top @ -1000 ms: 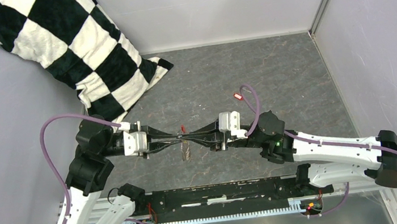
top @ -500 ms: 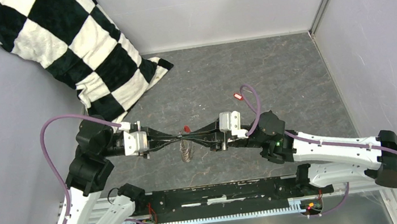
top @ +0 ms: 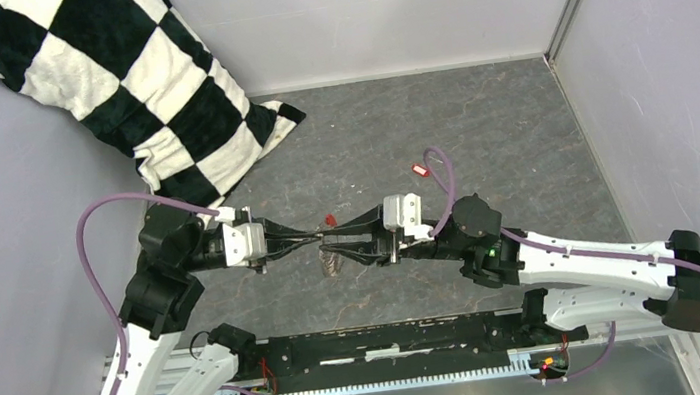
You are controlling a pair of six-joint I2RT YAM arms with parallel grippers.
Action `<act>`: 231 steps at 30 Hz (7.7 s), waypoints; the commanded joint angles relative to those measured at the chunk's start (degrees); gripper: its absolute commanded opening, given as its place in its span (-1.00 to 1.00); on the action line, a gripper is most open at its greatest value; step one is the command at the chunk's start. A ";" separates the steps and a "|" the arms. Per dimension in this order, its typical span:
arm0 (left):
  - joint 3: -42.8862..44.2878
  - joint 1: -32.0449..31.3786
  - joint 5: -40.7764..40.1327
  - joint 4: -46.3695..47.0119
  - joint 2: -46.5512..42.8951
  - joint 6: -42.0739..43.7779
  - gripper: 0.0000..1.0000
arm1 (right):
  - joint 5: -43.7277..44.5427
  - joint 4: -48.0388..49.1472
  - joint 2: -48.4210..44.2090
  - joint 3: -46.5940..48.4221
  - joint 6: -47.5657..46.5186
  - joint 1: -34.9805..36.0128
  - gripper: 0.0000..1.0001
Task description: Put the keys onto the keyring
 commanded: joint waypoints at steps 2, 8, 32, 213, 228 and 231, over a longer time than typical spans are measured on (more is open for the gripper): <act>-0.42 -0.11 -1.52 3.37 -0.36 0.10 -0.96 | 2.18 -5.12 -1.94 4.14 1.04 0.42 -0.24; -1.44 -0.10 -0.27 3.37 -0.97 -0.96 -0.96 | 6.27 -14.90 -2.60 7.90 1.43 0.30 0.24; -5.40 -0.12 0.46 1.11 -3.36 2.37 -0.96 | 24.96 -35.55 2.31 11.80 17.14 -27.70 0.87; -1.83 -0.15 -1.01 -2.54 -6.43 -1.72 -0.96 | 30.16 -25.04 44.44 11.14 8.62 -17.83 -0.50; -2.39 -0.10 -0.42 -2.48 -8.27 -3.45 -0.95 | 23.11 -22.62 35.47 8.87 4.02 -18.54 -0.99; -2.56 -0.16 0.29 -2.52 -8.46 -3.91 -0.95 | 18.95 -23.15 30.55 7.70 0.17 -18.63 -0.99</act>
